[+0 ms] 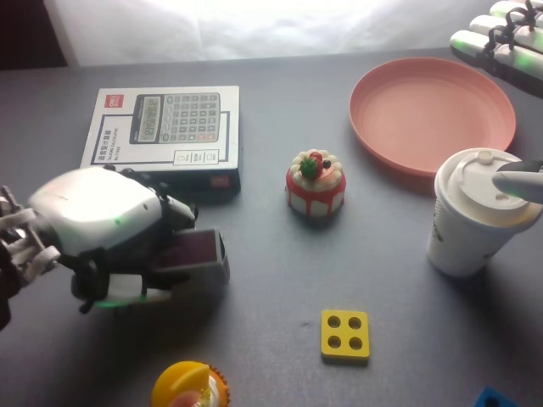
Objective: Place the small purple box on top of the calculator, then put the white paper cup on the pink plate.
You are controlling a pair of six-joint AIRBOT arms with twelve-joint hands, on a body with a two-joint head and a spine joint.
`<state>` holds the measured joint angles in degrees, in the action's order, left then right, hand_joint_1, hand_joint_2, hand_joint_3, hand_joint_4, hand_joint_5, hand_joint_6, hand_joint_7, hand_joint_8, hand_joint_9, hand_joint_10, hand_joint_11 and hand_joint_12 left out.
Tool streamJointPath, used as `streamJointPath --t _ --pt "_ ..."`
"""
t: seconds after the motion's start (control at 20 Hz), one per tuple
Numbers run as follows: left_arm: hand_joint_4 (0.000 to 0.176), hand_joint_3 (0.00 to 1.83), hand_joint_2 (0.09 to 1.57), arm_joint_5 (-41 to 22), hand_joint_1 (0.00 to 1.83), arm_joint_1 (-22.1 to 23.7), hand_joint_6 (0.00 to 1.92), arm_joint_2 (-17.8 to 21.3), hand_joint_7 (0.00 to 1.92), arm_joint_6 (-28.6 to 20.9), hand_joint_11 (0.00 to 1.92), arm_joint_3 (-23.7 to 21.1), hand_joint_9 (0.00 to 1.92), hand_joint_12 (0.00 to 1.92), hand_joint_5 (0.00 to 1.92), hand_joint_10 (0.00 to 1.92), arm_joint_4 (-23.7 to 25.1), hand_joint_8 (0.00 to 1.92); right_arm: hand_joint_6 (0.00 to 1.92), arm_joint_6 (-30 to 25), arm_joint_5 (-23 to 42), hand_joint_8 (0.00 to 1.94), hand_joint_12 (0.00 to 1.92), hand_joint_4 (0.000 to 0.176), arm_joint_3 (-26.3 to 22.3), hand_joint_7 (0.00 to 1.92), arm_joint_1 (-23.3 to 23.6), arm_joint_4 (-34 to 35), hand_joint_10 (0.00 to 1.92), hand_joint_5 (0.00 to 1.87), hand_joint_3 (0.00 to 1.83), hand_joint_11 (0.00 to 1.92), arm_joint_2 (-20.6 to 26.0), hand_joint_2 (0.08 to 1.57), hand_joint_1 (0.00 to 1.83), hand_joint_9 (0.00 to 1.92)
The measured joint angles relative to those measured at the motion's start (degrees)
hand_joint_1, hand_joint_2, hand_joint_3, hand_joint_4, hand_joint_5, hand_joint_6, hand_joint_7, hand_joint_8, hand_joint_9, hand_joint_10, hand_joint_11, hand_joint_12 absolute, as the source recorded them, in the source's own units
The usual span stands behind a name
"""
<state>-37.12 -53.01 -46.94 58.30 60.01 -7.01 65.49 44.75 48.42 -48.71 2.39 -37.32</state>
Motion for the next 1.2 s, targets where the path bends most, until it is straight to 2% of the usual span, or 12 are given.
streamJointPath --t 0.1,0.15,0.25,0.3,0.45,0.55,0.75,0.8,0.9,1.1,1.15,1.2 --pt "0.000 0.00 1.22 -2.9 1.11 0.0 1.27 0.6 0.80 1.4 1.13 -0.1 1.00 1.92 0.79 1.92 -1.8 1.88 0.00 0.0 0.0 0.00 0.00 0.000 0.0 0.00 0.0 0.2 0.00 0.00 0.01 0.00 0.0 1.21 0.31 0.00" --pt "0.000 0.00 1.23 -4.3 1.18 0.2 1.31 0.8 0.77 2.8 1.01 -0.1 0.91 1.92 0.75 1.92 -3.9 1.52 0.00 0.0 0.0 0.00 0.00 0.000 0.0 0.00 0.0 0.2 0.00 0.00 0.01 0.00 0.0 1.21 0.32 0.00" --pt "0.000 0.00 1.22 -5.6 1.21 0.7 1.27 0.8 0.80 3.6 0.97 0.7 0.91 1.92 0.77 1.86 -6.2 1.36 0.00 0.0 0.0 0.00 0.00 0.000 0.0 0.00 0.0 0.4 0.00 0.00 0.01 0.00 -0.1 1.22 0.33 0.00" --pt "0.000 0.00 1.22 -6.5 1.22 0.8 1.08 0.8 0.81 3.6 0.92 1.0 0.87 1.92 0.77 1.83 -7.4 1.51 0.00 0.0 0.1 0.00 0.00 0.000 0.0 0.00 0.0 0.3 0.00 0.00 0.01 0.00 -0.3 1.22 0.33 0.00" --pt "0.000 0.00 1.23 -8.3 1.21 2.3 1.30 -1.1 0.77 4.1 1.02 3.8 0.91 1.92 0.74 1.92 -12.5 1.40 0.00 0.0 0.0 0.00 0.00 0.000 0.1 0.00 0.0 0.4 0.00 0.00 0.01 0.00 -0.5 1.22 0.35 0.00" --pt "0.000 0.00 1.21 -8.8 1.23 3.7 1.01 -2.6 0.83 4.1 0.88 5.6 0.84 1.92 0.81 1.75 -15.5 1.50 0.00 0.0 0.0 0.00 0.00 0.000 0.2 0.00 0.0 0.4 0.00 0.00 0.01 0.00 -0.7 1.23 0.37 0.00" --pt "0.000 0.00 1.20 -7.2 1.23 7.1 0.96 -5.9 0.84 4.1 0.84 10.4 0.83 1.92 0.83 1.67 -20.7 1.49 0.00 0.0 -0.1 0.00 0.00 0.000 0.4 0.00 0.0 0.6 0.00 0.00 0.01 0.00 -1.0 1.23 0.33 0.00" --pt "0.000 0.00 1.19 -5.7 1.24 8.2 0.98 -6.6 0.86 4.2 0.79 11.9 0.82 1.92 0.82 1.61 -21.8 1.45 0.00 0.0 -0.1 0.00 0.00 0.000 0.4 0.00 0.0 0.6 0.00 0.00 0.01 0.00 -1.0 1.23 0.32 0.00" --pt "0.000 0.00 1.21 -2.3 1.19 10.9 1.21 -8.7 0.87 5.4 0.69 15.2 0.84 1.57 0.76 1.18 -25.2 1.31 0.00 0.0 -0.1 0.00 0.00 0.000 0.4 0.00 0.0 0.7 0.00 0.00 0.01 0.00 -1.1 1.23 0.35 0.00" --pt "0.000 0.00 1.21 3.4 1.22 14.3 1.14 -10.9 0.88 10.4 0.69 18.8 0.82 1.77 0.75 1.36 -30.6 1.37 0.00 0.1 -0.1 0.00 0.00 0.000 0.4 0.00 0.0 0.7 0.00 0.00 0.01 0.00 -1.3 1.24 0.37 0.00" --pt "0.000 0.00 1.22 4.9 1.19 15.0 1.20 -11.4 0.85 12.0 0.61 19.8 0.77 1.68 0.74 1.21 -32.2 1.38 0.00 0.1 -0.1 0.00 0.00 0.000 0.4 0.00 0.0 0.6 0.00 0.00 0.01 0.00 -1.4 1.24 0.36 0.00" --pt "0.000 0.00 1.23 6.2 1.31 15.5 1.32 -11.9 0.83 14.2 0.35 20.9 0.73 1.60 0.63 1.44 -34.5 1.34 0.00 0.1 -0.1 0.00 0.00 0.000 0.5 0.00 0.0 0.6 0.00 0.00 0.01 0.00 -1.6 1.24 0.35 0.00"
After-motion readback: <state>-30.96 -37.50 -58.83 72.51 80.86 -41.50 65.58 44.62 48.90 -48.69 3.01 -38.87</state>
